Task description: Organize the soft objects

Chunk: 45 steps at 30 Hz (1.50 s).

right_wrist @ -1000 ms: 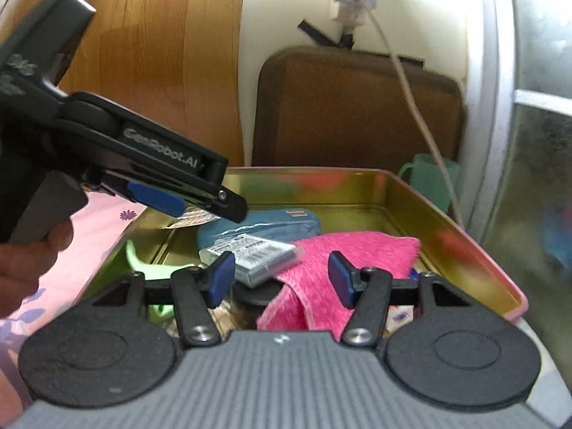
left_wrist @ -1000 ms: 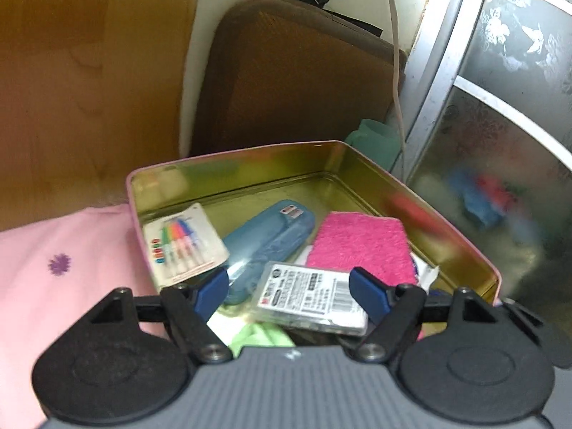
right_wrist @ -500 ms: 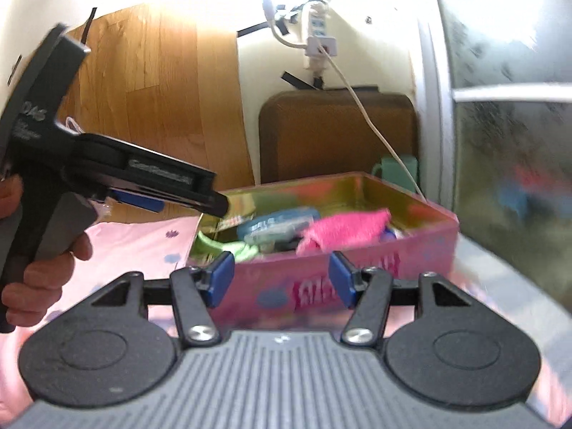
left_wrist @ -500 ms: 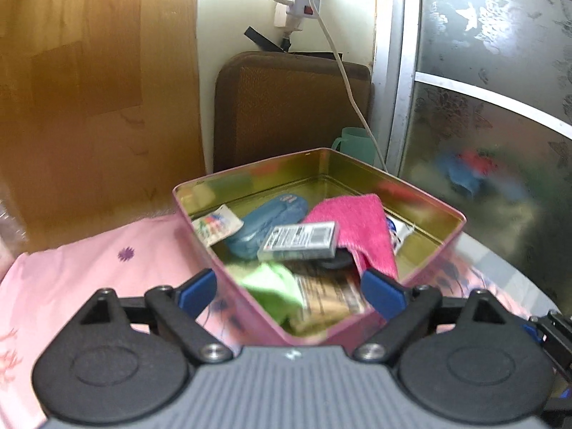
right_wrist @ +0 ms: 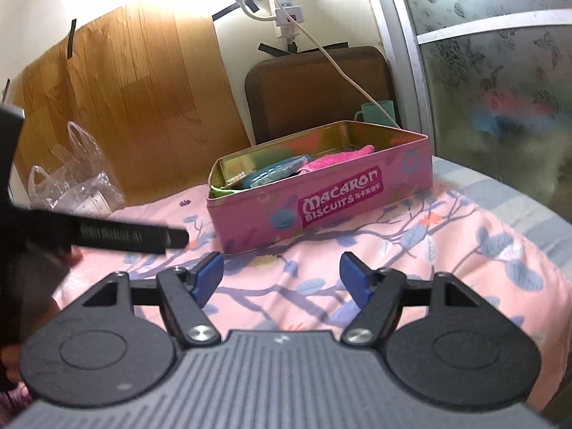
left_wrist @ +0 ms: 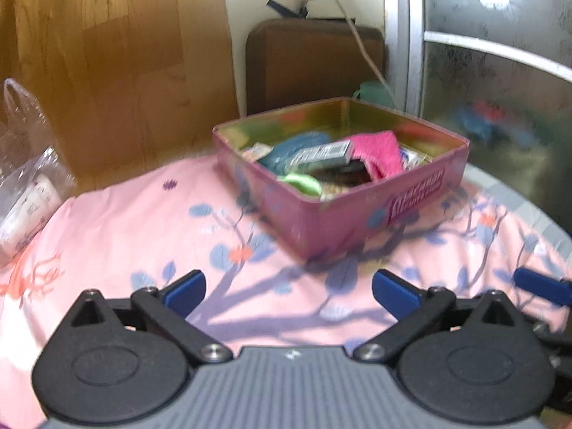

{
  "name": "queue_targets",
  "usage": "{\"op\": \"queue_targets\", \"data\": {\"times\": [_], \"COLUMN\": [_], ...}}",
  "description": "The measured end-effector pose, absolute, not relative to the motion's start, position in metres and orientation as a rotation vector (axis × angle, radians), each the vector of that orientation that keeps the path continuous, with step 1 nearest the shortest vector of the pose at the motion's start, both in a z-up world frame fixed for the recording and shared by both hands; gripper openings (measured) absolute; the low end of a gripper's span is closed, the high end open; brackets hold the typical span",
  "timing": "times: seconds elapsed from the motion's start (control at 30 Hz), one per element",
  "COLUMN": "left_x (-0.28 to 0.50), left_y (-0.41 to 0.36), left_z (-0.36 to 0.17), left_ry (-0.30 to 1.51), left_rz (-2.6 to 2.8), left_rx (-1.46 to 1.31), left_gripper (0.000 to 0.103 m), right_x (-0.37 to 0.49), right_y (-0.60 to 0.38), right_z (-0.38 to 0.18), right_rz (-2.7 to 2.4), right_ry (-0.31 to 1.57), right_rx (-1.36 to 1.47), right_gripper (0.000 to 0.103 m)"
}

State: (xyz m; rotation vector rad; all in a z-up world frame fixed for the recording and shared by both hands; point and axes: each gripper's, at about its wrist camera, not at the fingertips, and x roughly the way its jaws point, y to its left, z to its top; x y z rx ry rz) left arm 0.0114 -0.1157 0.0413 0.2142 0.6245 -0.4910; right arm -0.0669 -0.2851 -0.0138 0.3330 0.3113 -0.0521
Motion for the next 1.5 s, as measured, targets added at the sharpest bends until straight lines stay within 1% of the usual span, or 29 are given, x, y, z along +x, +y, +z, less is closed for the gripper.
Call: {"op": "queue_targets", "data": {"times": [0.17,0.33,0.57,0.87,1.5], "left_x": [0.002,-0.003,-0.004,-0.012,-0.029], "left_y": [-0.11,-0.109,-0.109,-0.111,-0.116], "left_z": [0.026,0.021,0.02,0.028,0.033], "left_ry": [0.658,0.643,0.652,0.589,0.542], "left_rz": [-0.457,-0.414,-0.407,-0.333,-0.282], "left_rx": [0.23,0.229,0.204,0.264,0.31], "left_gripper": [0.103,0.103,0.103,0.103,0.103], "right_x": [-0.074,-0.076,-0.078,-0.081,-0.099], "right_y": [-0.282,-0.286,-0.295,-0.296,-0.299], "right_z": [-0.014,-0.014,-0.012,-0.009,-0.003], "right_rz": [-0.051,-0.067,-0.076,-0.069,-0.098], "right_ry": [0.298,0.281,0.246,0.222,0.156], "right_rx": [0.333,0.352,0.388,0.402,0.42], "right_gripper": [0.075,0.075,0.076,0.077,0.079]}}
